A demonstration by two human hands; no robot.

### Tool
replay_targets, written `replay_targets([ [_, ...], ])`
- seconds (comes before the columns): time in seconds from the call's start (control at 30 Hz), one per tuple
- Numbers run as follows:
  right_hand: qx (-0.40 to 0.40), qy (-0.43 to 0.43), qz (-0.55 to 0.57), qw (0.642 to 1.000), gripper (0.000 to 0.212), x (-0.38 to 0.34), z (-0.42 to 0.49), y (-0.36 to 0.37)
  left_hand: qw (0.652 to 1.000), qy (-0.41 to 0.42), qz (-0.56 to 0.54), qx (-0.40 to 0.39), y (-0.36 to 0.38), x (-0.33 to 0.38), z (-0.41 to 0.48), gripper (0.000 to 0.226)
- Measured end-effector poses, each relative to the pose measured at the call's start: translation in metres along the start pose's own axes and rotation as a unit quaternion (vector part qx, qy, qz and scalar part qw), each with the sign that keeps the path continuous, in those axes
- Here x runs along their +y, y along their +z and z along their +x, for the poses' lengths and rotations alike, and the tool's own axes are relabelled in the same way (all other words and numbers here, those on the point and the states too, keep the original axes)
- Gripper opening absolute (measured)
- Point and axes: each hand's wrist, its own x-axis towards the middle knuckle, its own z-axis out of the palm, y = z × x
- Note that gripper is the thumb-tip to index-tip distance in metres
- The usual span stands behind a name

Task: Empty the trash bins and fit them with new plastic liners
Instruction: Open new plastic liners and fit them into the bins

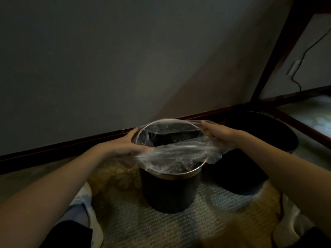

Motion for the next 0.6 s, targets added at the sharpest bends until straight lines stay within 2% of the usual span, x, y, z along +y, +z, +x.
replay_targets([
  [0.07, 0.002, 0.024, 0.033, 0.999, 0.033, 0.004, -0.008, -0.006, 0.999, -0.022, -0.024, -0.009, -0.001, -0.002, -0.004, 0.156],
  [0.17, -0.022, 0.011, -0.021, 0.999, 0.017, 0.006, -0.026, -0.015, 0.995, -0.047, -0.089, 0.003, 0.000, -0.007, -0.011, 0.146],
  [0.23, -0.005, -0.001, -0.196, 0.981, 0.015, 0.000, -0.037, -0.018, 0.992, -0.057, -0.109, 0.028, 0.001, -0.006, -0.016, 0.139],
  [0.3, 0.016, 0.012, -0.391, 0.920, 0.013, -0.014, -0.046, -0.014, 0.992, -0.044, -0.095, 0.065, 0.000, -0.001, -0.021, 0.108],
  [0.37, 0.043, 0.036, -0.514, 0.856, 0.036, -0.034, -0.056, -0.005, 0.990, -0.020, -0.050, 0.127, -0.003, 0.005, -0.023, 0.080],
  [0.4, 0.065, 0.045, -0.552, 0.830, 0.054, -0.044, -0.061, 0.000, 0.988, -0.009, -0.017, 0.152, -0.006, 0.007, -0.024, 0.081],
  [0.47, 0.104, 0.017, -0.600, 0.793, 0.081, -0.060, -0.068, 0.008, 0.987, 0.012, 0.038, 0.154, -0.011, 0.011, -0.024, 0.102],
  [0.53, 0.116, -0.032, -0.642, 0.757, 0.096, -0.071, -0.071, 0.016, 0.992, 0.030, 0.063, 0.105, -0.013, 0.019, -0.029, 0.125],
  [0.6, 0.097, -0.076, -0.659, 0.742, 0.109, -0.078, -0.070, 0.028, 0.992, 0.041, 0.099, 0.066, -0.014, 0.027, -0.033, 0.133],
])
